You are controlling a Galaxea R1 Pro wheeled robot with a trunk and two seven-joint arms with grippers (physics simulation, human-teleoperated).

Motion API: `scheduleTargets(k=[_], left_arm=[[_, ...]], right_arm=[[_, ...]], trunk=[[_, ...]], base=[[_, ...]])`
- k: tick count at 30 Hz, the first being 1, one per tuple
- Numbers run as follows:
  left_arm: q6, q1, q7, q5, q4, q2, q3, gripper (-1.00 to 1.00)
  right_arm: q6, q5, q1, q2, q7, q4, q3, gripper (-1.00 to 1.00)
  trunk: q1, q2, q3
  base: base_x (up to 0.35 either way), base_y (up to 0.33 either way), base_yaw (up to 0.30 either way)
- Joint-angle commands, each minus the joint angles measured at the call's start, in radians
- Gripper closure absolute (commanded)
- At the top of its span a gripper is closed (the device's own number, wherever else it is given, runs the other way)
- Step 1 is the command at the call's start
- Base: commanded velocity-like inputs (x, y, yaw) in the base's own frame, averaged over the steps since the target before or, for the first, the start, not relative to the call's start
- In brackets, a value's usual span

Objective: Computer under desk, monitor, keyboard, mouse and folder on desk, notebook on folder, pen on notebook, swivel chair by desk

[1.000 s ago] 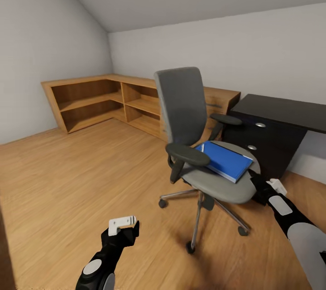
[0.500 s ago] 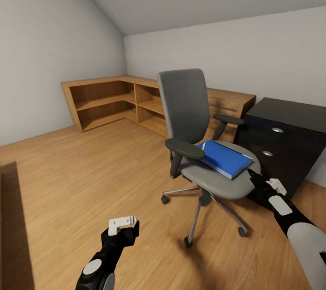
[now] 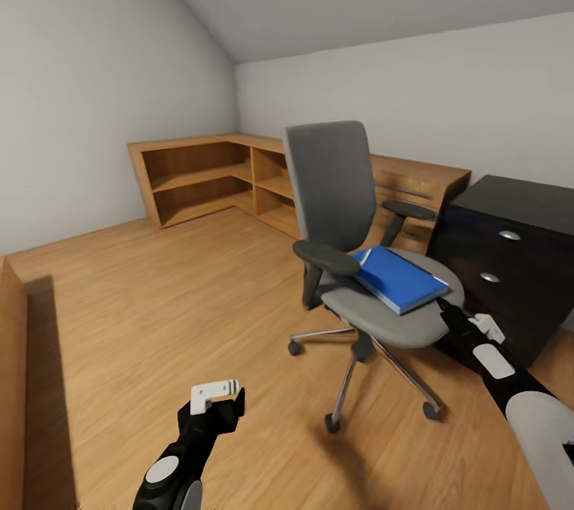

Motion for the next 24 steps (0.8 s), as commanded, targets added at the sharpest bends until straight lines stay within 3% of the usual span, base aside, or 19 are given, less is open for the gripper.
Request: scheduleTargets(k=[1,10,24], left_arm=[[0.003,0.0,0.009,0.01,-0.001,0.0,-0.002,-1.0],[0.003,0.0,0.009,0.01,-0.001,0.0,-0.002,-1.0],[0.003,0.0,0.009,0.01,-0.001,0.0,-0.002,-1.0]], right_arm=[[0.004,-0.01,0.0,0.0,0.006,0.0,-0.003,-1.0],[0.004,-0.01,0.0,0.0,0.006,0.0,-0.003,-1.0],[0.0,-0.008,0.0,0.0,0.007,0.0,-0.003,-1.0]], trunk=[[0.0,0.0,0.0],[0.0,0.0,0.006],[0.0,0.0,0.006]], base=[[0.0,0.0,0.238],[0.0,0.0,0.206],[0.0,0.0,0.011]])
